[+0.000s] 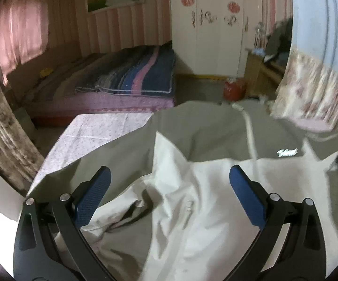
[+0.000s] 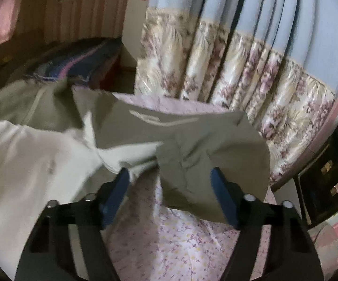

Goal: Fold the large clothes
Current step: 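Grasp the olive sleeve cuff with the right gripper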

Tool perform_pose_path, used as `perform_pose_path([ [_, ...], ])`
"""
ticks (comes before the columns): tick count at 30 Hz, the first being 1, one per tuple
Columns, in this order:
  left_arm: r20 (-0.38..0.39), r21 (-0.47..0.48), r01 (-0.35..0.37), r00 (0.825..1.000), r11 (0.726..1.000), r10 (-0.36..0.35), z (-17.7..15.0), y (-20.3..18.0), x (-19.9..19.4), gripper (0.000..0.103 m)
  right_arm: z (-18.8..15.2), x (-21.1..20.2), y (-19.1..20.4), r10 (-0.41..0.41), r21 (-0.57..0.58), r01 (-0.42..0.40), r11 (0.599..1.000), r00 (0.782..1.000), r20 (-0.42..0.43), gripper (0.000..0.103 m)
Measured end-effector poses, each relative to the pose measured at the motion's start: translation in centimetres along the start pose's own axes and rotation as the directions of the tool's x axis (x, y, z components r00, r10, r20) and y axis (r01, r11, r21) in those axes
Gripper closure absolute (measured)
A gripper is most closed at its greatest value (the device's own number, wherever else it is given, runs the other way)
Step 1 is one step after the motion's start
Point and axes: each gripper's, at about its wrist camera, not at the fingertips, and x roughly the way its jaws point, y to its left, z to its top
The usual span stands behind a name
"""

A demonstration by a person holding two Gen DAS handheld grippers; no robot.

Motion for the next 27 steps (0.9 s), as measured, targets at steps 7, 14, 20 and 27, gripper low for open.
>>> perform_pose_path([
  [7, -0.012, 0.059, -0.047, 0.999, 0.997, 0.048, -0.8, -1.3, 1.4, 0.003, 0.2, 2.9, 1.2, -0.114, -0.025, 0.113, 0.993, 0.993, -0.044, 0.035],
  [14, -0.013, 0.083, -0.027, 1.000, 0.996, 0.028, -0.6, -0.8, 0.9, 0.003, 0.9, 4.6, -0.7, -0.142, 0.044, 0.145, 0.988, 0.987, -0.075, 0.069],
  [20, -0.005, 0.079, -0.003, 1.000, 0.997, 0.003, 0.0, -0.2, 0.2, 0.003, 2.3, 1.6, -2.3, 0.051, 0.155, -0.046, 0.987, 0.998, -0.029, 0.078],
  [27, 0.039, 0.090, 0.011, 0.999, 0.996, -0.015, 1.1, 0.5, -1.5, 0.003, 7.4, -3.8, 1.1, 0.331, 0.165, -0.335, 0.927, 0.942, 0.056, 0.093],
])
